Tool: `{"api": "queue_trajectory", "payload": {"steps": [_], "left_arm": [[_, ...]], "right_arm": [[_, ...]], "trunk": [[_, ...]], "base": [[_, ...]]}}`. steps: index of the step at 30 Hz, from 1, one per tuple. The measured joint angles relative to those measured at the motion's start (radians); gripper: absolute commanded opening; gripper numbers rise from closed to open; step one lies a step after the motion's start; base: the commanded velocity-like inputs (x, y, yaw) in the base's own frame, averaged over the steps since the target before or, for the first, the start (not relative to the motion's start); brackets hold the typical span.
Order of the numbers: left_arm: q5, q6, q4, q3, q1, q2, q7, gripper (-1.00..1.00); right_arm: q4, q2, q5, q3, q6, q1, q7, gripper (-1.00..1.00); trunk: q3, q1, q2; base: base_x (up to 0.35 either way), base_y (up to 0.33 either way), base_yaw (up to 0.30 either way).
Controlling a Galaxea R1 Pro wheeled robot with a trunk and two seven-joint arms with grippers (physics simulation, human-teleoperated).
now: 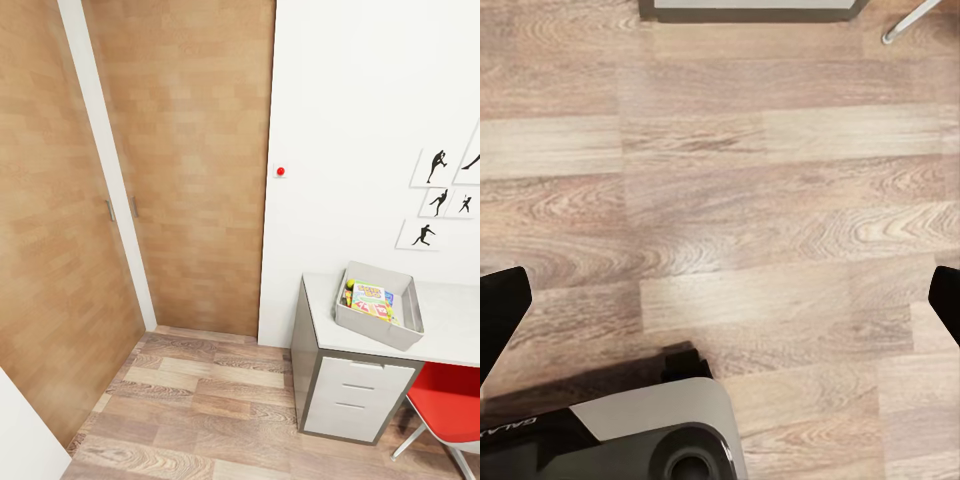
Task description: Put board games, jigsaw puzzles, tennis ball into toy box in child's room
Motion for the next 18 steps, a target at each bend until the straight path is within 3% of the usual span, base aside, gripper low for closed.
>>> {"api": "queue_trajectory", "payload": {"steps": [8,18], "left_arm": [[-0.001,-0.003,0.0,-0.001,0.0,0.003,-0.001,1.0],[-0.001,-0.004,0.0,-0.002,0.0,0.003,-0.001,1.0]], "right_arm": [[0.0,0.0,-0.001,0.0,-0.001,0.002,0.0,1.0],[0.0,0.0,-0.001,0.0,0.001,0.003,0.0,1.0]], "trunk": [[0.0,0.0,0.0],[-0.006,0.0,0.0]], "base": [[0.016,0.0,0.0],[0.133,0.042,0.0]]}}
